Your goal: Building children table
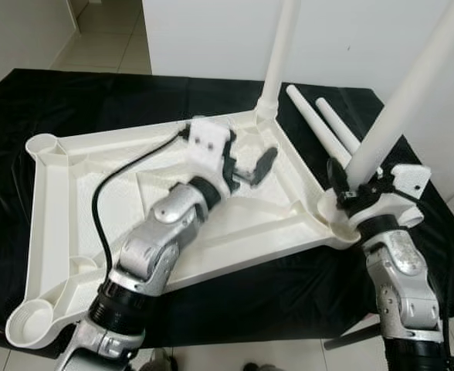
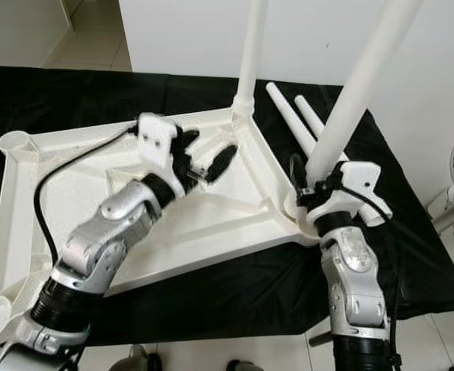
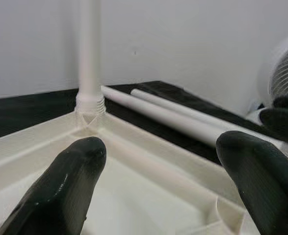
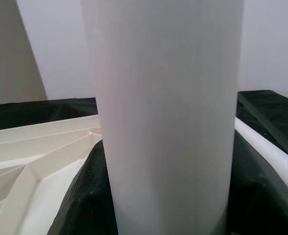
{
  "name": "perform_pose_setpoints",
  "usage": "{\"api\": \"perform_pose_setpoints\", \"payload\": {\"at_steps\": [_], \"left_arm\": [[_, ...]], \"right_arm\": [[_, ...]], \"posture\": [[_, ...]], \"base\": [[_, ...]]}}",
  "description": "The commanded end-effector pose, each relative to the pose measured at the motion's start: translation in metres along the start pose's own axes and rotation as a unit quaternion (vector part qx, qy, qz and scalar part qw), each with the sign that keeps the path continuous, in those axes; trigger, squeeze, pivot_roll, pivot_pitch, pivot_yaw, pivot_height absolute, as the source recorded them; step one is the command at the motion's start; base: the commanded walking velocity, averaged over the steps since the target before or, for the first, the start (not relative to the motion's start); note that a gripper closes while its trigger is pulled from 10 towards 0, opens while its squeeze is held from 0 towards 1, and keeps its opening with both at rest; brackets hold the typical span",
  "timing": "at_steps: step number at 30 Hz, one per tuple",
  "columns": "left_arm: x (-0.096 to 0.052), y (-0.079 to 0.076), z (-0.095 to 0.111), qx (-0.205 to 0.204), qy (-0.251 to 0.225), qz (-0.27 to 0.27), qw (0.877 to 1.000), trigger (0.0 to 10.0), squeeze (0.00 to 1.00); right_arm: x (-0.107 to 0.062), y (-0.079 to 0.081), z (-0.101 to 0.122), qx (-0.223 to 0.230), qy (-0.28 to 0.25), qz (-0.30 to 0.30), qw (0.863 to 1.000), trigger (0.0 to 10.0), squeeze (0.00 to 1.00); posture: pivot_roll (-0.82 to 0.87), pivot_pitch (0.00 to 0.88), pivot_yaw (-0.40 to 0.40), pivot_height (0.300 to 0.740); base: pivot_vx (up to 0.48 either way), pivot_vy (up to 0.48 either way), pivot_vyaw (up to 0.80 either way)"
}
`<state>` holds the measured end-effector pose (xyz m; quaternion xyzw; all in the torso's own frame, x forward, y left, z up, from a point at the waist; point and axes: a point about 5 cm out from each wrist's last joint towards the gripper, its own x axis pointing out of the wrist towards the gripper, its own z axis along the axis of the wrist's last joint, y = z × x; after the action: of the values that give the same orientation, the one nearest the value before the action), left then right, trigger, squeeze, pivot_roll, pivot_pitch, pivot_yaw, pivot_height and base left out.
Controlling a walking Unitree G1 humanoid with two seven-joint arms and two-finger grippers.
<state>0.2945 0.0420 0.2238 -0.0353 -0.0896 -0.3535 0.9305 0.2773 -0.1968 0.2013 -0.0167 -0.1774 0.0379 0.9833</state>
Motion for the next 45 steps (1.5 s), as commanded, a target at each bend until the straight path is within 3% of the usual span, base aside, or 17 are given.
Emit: {"api": "perform_pose_setpoints", "payload": {"at_steps": [1, 9, 16, 22, 34, 45], "left_arm": [[-0.006, -0.023, -0.007, 0.01, 0.009, -0.177, 0.984, 10.0, 0.0], [-0.015, -0.031, -0.026, 0.008, 0.047, -0.197, 0.979, 10.0, 0.0], [-0.027, -0.038, -0.047, -0.006, 0.12, -0.205, 0.971, 10.0, 0.0], [-0.032, -0.047, -0.046, -0.001, 0.126, -0.243, 0.962, 10.0, 0.0], [-0.029, -0.054, -0.037, 0.012, 0.111, -0.253, 0.961, 10.0, 0.0], [-0.029, -0.052, -0.032, 0.009, 0.11, -0.244, 0.964, 10.0, 0.0]], "right_arm": [[-0.004, 0.0, 0.002, -0.008, -0.01, -0.011, 1.0, 10.0, 0.0], [-0.007, -0.004, -0.003, -0.017, -0.011, -0.042, 0.999, 10.0, 0.0], [-0.012, -0.009, -0.007, -0.03, -0.009, -0.077, 0.997, 10.0, 0.0], [-0.013, -0.009, -0.01, -0.033, -0.005, -0.079, 0.996, 10.0, 0.0], [-0.014, -0.011, -0.015, -0.042, -0.001, -0.083, 0.996, 10.0, 0.0], [-0.028, -0.003, -0.027, -0.039, 0.007, -0.067, 0.997, 10.0, 0.0]], "posture": [[-0.01, 0.124, -0.008, 0.74], [-0.01, 0.126, -0.006, 0.74], [0.0, 0.13, -0.006, 0.74], [0.0, 0.129, -0.014, 0.74], [-0.01, 0.118, -0.022, 0.74], [-0.01, 0.13, -0.016, 0.74]], "base": [[0.0, 0.0, 0.0], [0.0, 0.0, 0.0], [0.0, 0.0, 0.0], [0.0, 0.0, 0.0], [0.0, 0.0, 0.0], [0.0, 0.0, 0.0]]}}
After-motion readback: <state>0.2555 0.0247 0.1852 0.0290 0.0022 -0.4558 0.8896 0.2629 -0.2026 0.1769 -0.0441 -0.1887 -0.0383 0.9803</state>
